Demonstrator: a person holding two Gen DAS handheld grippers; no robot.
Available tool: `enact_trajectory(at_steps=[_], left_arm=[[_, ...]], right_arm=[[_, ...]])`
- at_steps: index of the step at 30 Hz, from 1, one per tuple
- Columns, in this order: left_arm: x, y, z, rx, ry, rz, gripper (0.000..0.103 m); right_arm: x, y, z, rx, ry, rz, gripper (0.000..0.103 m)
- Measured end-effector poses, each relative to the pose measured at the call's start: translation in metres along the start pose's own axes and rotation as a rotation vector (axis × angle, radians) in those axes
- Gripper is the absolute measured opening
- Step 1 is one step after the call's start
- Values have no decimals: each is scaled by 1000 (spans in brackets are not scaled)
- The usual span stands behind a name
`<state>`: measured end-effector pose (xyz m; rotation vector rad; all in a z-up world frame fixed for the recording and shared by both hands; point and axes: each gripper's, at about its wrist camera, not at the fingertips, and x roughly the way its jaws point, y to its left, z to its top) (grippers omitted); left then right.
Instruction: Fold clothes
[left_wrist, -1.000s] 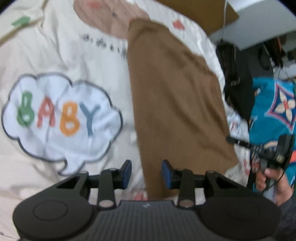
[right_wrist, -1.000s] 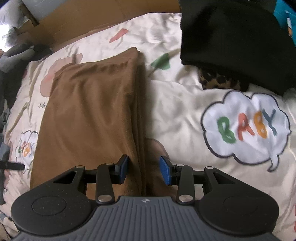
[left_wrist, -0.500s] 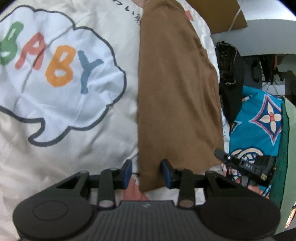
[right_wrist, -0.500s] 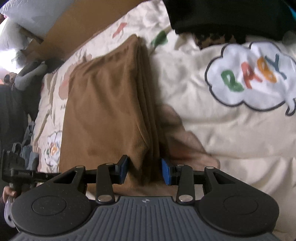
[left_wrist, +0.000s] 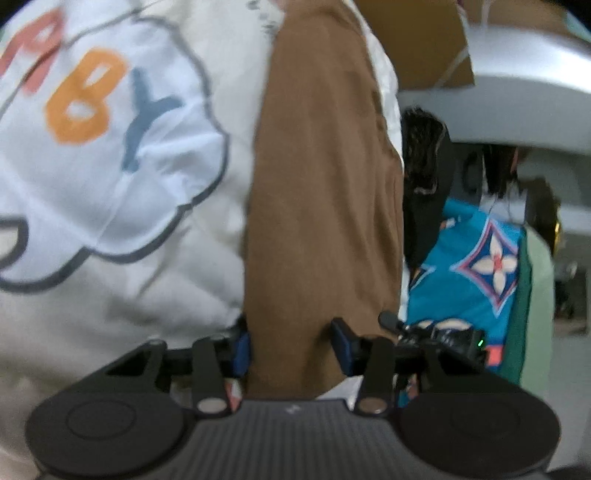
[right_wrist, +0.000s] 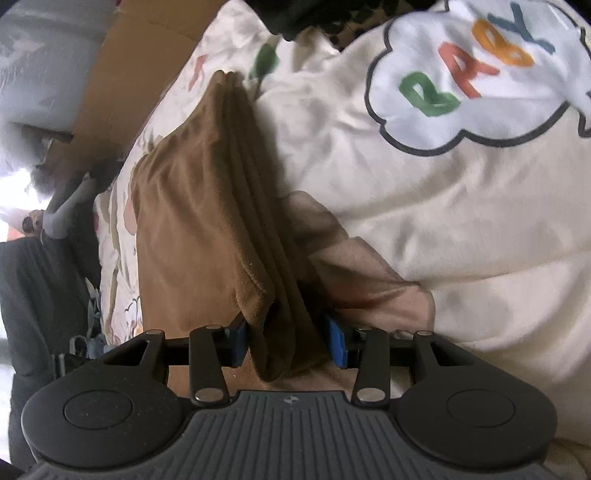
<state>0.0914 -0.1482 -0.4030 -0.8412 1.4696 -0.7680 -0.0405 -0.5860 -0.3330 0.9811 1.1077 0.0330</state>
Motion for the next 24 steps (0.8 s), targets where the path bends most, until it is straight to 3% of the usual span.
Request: enact_trajectory(at_steps=[3,5,8,12,21,22,24], left_arm=[[-1,-7,-2,36,3,14,47],[-1,-13,-2,61,5,26,48],[0,-15,-3,51,1,31,43],[-3,-15,-4,43,-12,30,28],[1,-16,0,20,-8,17,31],[2,-15,1,18,-4,15,29],[1,-13,2,6,4,14,15]], right_arm=[[-2,6,6,-26,-6,-22,49],[-6,16,8,-88,-28,-57,54],[-2,16,10,-95,8,-69,58],[-3,10,9,-75,20,-6,58],[13,7,14,-66,68,23,57],[15,8,14,-69,69,19,54],[16,10,13,-78,66,19,48]])
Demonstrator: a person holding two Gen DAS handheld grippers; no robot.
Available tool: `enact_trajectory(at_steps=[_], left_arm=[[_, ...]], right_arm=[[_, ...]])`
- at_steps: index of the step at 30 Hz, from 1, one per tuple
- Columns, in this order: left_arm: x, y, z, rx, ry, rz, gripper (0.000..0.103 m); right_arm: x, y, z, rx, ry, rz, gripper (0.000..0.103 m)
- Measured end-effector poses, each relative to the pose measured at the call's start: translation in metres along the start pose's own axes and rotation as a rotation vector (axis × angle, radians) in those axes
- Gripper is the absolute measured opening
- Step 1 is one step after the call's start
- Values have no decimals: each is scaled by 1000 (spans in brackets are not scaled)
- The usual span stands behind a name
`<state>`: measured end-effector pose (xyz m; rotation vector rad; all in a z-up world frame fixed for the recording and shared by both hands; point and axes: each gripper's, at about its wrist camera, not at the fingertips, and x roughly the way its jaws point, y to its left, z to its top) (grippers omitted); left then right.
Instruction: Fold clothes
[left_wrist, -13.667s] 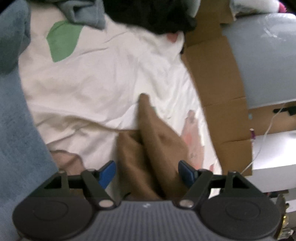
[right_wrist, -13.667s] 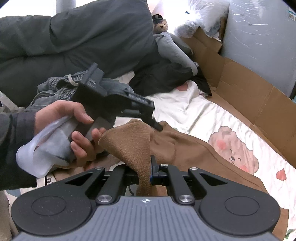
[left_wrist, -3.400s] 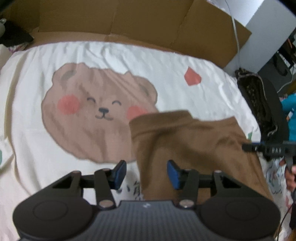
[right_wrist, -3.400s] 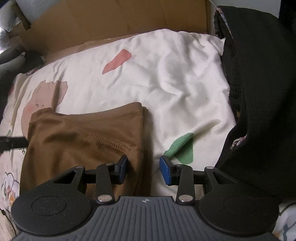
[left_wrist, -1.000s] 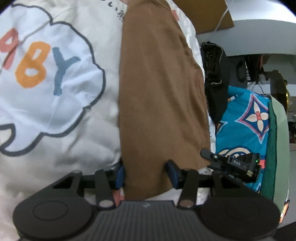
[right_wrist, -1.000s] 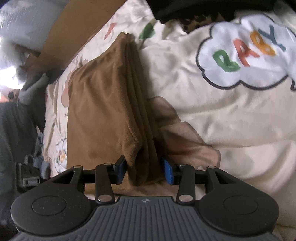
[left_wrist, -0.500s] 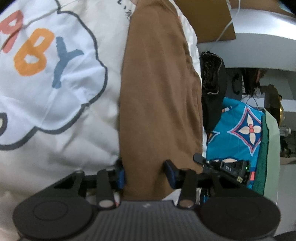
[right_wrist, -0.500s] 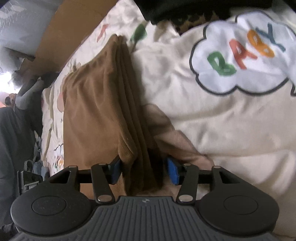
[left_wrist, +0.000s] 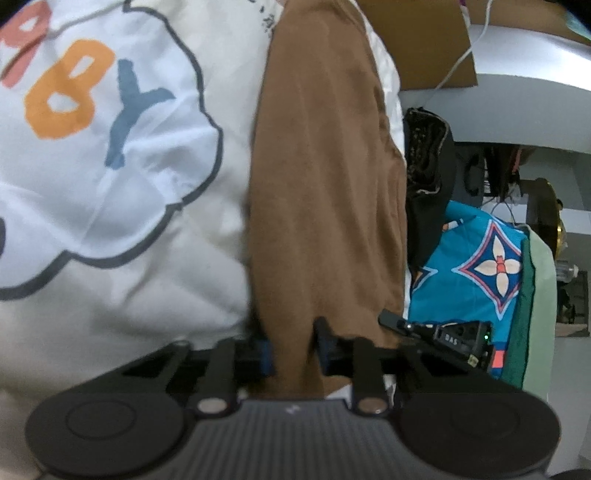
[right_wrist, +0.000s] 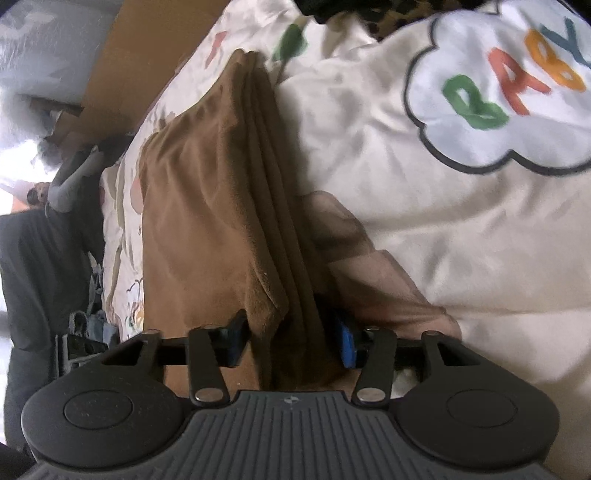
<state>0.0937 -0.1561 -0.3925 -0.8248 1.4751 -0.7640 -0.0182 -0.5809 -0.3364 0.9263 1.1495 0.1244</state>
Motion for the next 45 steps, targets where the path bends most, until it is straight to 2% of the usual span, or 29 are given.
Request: enact_trajectory(at_steps=[5,7,12,16,23,29,34,38,40,43,45], left_arm=[[-15,-7,-4,20,-17,-32,9],[-22,-10,-6,34,-28,-33,9],[-34,-18,-6,50,-40,-23,8],[-51,-31,-3,103,-64,-25,7],[-73,-30,-3,138,-56,5,7],[-84,-29,-15,174,-53,27,7],[-76,-12,-23,150,-11,121,8],[-74,-18,-23,182,16,217,20],[-80,-22,-23,196,13,238,21],[-94,-29,-22,183,-19,269,27],[-101,-41,-22,217,-49,298,38]], right_arm=[[-3,1,-5,7,-16,34,18],[-7,5,-9,-15,-35,55,16],[-8,7,-18,13,-53,95,15],[-11,9,-23,46,-51,148,15],[0,13,-45,108,6,229,14],[4,16,-64,117,24,229,13],[8,15,-74,88,34,170,14],[9,17,-77,59,33,124,20],[4,19,-78,42,32,109,24],[-5,23,-77,20,20,75,29],[-11,26,-76,1,13,51,29]])
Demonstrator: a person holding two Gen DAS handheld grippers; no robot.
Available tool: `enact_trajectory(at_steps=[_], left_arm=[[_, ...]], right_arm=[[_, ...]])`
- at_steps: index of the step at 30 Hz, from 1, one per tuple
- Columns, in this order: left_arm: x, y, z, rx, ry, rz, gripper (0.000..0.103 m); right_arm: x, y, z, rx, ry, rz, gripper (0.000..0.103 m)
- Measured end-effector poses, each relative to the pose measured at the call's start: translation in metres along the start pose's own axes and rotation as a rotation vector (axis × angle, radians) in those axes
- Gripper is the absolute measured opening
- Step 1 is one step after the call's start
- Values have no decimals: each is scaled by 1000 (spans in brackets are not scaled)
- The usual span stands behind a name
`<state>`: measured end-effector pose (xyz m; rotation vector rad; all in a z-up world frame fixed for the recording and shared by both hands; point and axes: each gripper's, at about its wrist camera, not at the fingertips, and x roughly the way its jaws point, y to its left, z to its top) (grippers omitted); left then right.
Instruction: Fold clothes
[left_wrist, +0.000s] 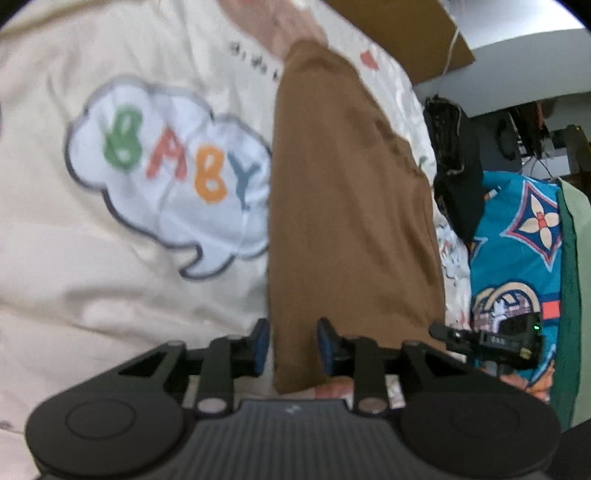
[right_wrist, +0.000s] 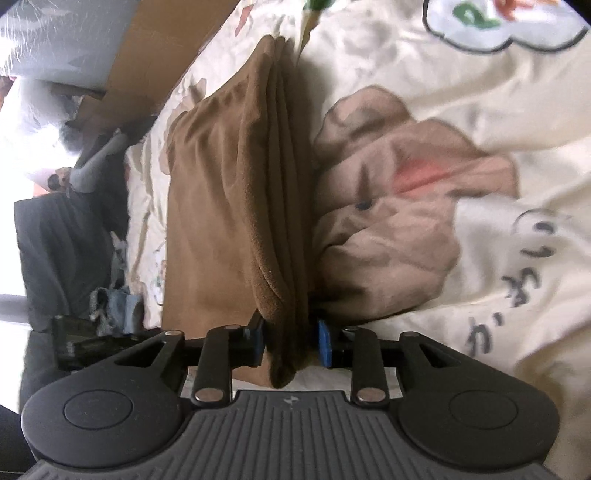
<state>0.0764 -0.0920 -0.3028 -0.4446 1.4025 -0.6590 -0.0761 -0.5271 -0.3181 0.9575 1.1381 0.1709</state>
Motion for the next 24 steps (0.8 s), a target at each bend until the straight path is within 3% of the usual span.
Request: enact_trajectory(at_steps=[8,12,17,20,22,24], left_arm=[[-29,-37,13,183,-105,154,53],[-42,-47,13,218,-157,157,63],[-45,-64,14,241,-172,167,79],[-50,-71,18,242,-171,153,87],[-55,-74,18,256,-212,136,96],[-60,-74,20,232,-249,105,101]], right_arm=[[-37,22,7,-101,-108,-69,29],[-52,32,6,-122,-136,-95,30],[-72,39,5,-112,-203,-157,68],[-85,43,1,-118,-261,-197,78],[-91,50,-3,-149,-306,-210,89],[-96,56,-5,-165,-342,-209,90]])
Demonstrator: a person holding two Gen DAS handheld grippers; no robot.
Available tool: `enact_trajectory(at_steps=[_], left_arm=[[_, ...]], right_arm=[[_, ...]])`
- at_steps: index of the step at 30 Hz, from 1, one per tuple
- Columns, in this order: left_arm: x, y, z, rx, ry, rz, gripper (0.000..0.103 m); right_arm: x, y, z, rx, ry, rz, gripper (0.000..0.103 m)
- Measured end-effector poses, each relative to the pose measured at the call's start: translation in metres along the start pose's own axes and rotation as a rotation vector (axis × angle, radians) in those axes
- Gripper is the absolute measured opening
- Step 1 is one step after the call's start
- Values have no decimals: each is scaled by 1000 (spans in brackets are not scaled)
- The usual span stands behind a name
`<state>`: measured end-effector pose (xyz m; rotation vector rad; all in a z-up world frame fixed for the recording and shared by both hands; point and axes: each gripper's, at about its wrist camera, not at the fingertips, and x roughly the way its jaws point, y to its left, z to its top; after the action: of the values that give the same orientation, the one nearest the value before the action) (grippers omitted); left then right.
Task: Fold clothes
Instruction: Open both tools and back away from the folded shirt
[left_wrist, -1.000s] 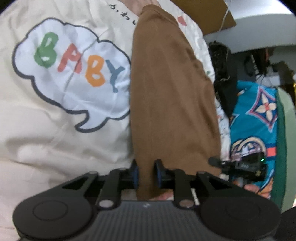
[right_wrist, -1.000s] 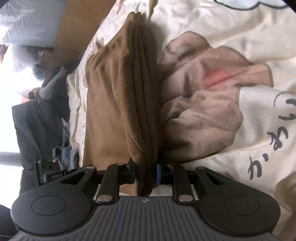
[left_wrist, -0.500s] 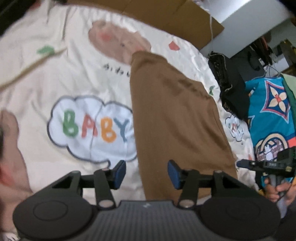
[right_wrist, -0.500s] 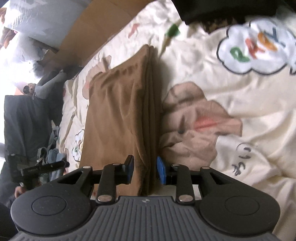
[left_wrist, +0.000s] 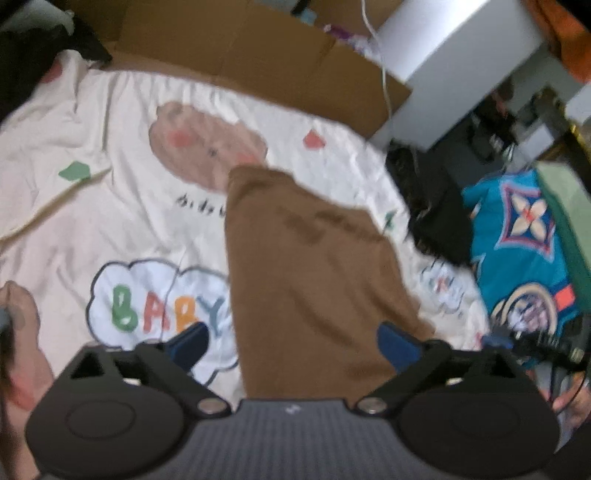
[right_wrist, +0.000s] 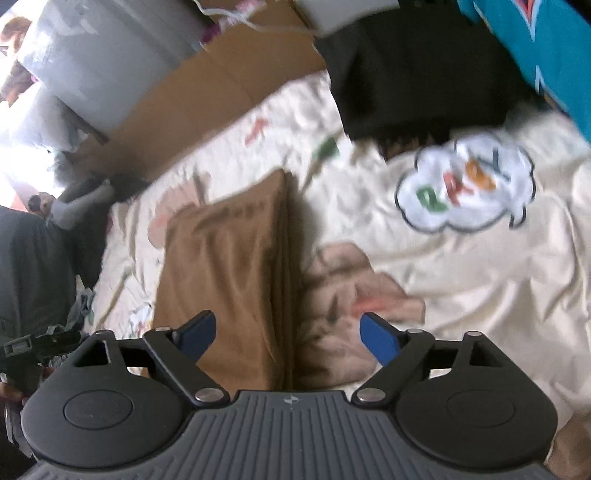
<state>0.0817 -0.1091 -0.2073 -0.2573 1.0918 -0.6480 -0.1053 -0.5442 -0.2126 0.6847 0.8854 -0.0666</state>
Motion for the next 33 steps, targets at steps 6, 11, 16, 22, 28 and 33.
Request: enact_trajectory(at_steps=[6,11,16,22,28,33], left_arm=[[-6,4,3,-35,-42,-14,102],[-11,8,3,-27,-21,-28,103],[-18,-1,4,84,-64,22,103],[-10,-10,23,113,-44,37,102],[9,-18,51,152,-3,23,101],[28,-20,75,199,15,46,94]], right_arm=[[-7,6,1,-16,-43,-23,90],[-16,7,-1,-74,-85,-21,90],[-17,10,-5,-110,-82,-41,90],[-12,25,-5,-198,-40,-38,90],[6,28,13,-181,0,-27,90],[24,37,36,-224,3,-51,90]])
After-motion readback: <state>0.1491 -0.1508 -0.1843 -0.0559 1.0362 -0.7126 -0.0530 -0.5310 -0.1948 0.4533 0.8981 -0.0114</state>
